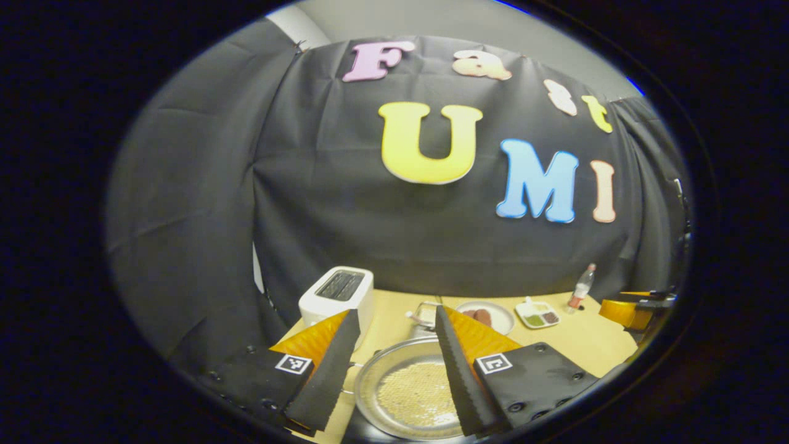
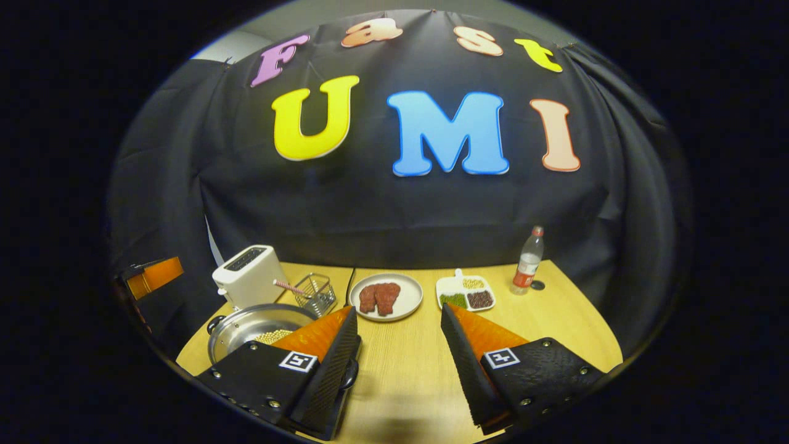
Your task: First push the handle of the pot to place it horizontally, then grasp the pot with both hands and set it on the induction cooktop.
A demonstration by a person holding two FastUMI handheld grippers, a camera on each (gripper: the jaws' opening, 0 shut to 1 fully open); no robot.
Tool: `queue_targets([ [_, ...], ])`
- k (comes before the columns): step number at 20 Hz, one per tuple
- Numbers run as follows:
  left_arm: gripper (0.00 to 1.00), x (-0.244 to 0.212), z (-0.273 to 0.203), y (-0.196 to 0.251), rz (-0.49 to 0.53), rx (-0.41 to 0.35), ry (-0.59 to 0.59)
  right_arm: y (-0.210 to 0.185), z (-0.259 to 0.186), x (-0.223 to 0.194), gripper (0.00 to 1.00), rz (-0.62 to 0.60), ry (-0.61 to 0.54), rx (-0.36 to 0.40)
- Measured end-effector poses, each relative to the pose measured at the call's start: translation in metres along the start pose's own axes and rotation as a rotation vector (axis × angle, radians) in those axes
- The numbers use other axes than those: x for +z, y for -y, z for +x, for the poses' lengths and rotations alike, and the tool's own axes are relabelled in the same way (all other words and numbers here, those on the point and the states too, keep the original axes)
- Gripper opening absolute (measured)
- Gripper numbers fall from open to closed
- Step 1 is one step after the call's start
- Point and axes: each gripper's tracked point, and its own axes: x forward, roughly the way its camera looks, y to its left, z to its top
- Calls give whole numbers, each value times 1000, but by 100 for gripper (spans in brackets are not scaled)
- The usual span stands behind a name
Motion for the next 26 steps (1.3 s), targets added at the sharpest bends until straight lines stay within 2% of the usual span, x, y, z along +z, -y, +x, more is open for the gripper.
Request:
queue_targets([
  [6,81,69,-54,129,3,-55,153,83,-69,91,83,-25,185,-34],
  [10,82,115,-88,191,-4,-59,228,109,-107,117,83,13,242,-10],
  [11,83,123,-97,203,-7,-60,238,118,-115,125,90,17,251,-5],
  [12,87,130,-113,213,-12,-66,250,128,-122,129,94,14,260,-10],
  [13,94,136,-124,222,-11,-64,261,134,-127,131,88,13,266,-9],
  [14,99,135,-130,228,-5,-55,272,137,-133,133,96,18,272,-2],
  [16,99,129,-139,241,-2,-54,270,141,-143,134,96,23,268,-5],
  [17,99,124,-143,246,-8,-64,263,145,-146,134,96,16,268,-17],
  [18,95,123,-147,253,-12,-78,260,149,-153,135,96,12,271,-33],
  [20,95,122,-153,259,-13,-106,255,148,-161,138,96,5,285,-53],
  [22,97,126,-154,259,-10,-129,248,146,-170,134,96,4,274,-88],
  [23,94,129,-158,259,-5,-140,249,140,-175,131,96,8,267,-80],
  [24,99,137,-159,254,2,-141,276,136,-181,131,96,11,273,-79],
  [26,96,140,-168,249,7,-151,280,132,-187,130,96,21,264,-95],
])
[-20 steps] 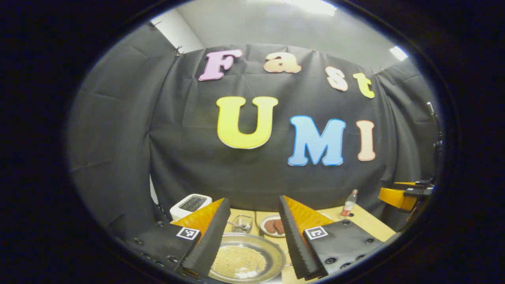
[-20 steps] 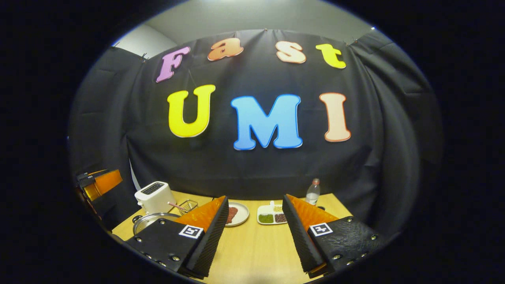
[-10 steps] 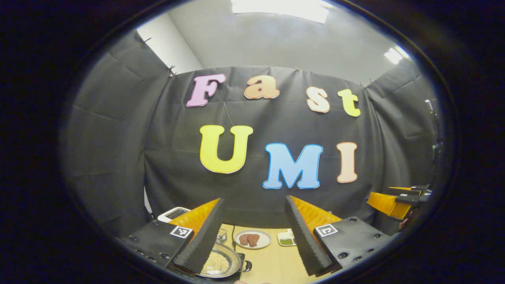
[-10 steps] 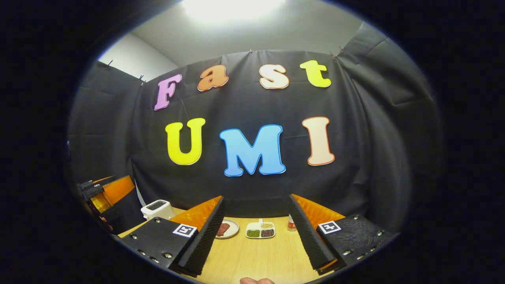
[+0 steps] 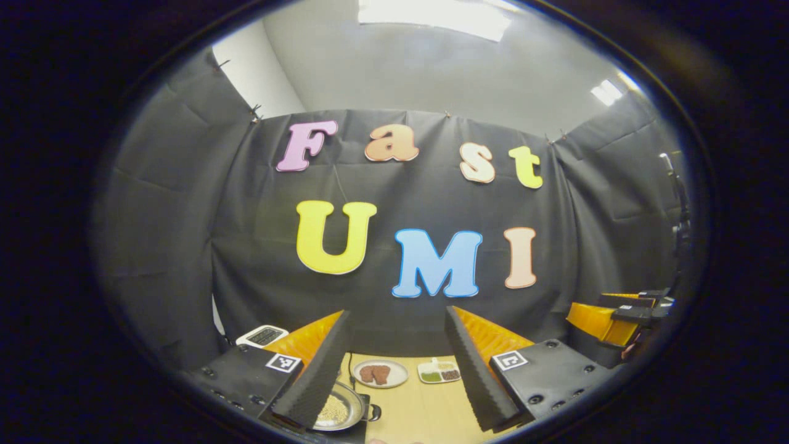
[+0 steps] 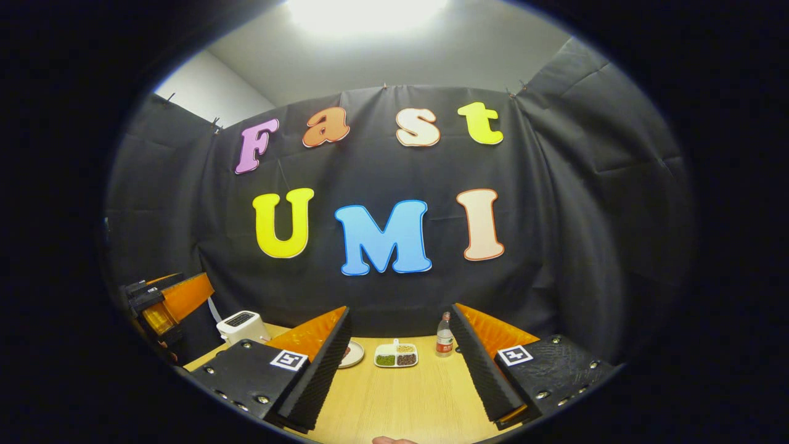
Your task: First push the handle of the pot to place it horizontally, then grasp the pot with both hands and set it on the induction cooktop.
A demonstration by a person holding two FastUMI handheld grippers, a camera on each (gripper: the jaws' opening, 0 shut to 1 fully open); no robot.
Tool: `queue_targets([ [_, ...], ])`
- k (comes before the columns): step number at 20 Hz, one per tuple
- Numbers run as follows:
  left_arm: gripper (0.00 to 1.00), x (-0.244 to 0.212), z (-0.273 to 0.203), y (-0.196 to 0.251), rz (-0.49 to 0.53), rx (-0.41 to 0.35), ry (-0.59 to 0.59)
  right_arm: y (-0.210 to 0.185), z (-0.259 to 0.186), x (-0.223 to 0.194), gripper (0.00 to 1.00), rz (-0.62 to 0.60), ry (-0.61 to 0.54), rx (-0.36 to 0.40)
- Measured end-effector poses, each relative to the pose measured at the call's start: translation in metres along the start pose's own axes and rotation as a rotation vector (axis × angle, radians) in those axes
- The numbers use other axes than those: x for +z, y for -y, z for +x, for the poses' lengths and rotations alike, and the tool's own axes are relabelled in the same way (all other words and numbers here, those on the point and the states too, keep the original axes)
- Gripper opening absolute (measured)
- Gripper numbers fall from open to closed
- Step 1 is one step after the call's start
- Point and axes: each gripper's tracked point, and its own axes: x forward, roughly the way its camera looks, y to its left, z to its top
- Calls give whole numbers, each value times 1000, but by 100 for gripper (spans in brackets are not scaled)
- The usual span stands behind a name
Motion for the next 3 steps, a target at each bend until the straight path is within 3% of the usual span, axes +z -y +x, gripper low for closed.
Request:
queue_targets([
  [3,97,-1,-11,0,-1,-36,0,-6,-13,4,96,-1,13,-31],
])
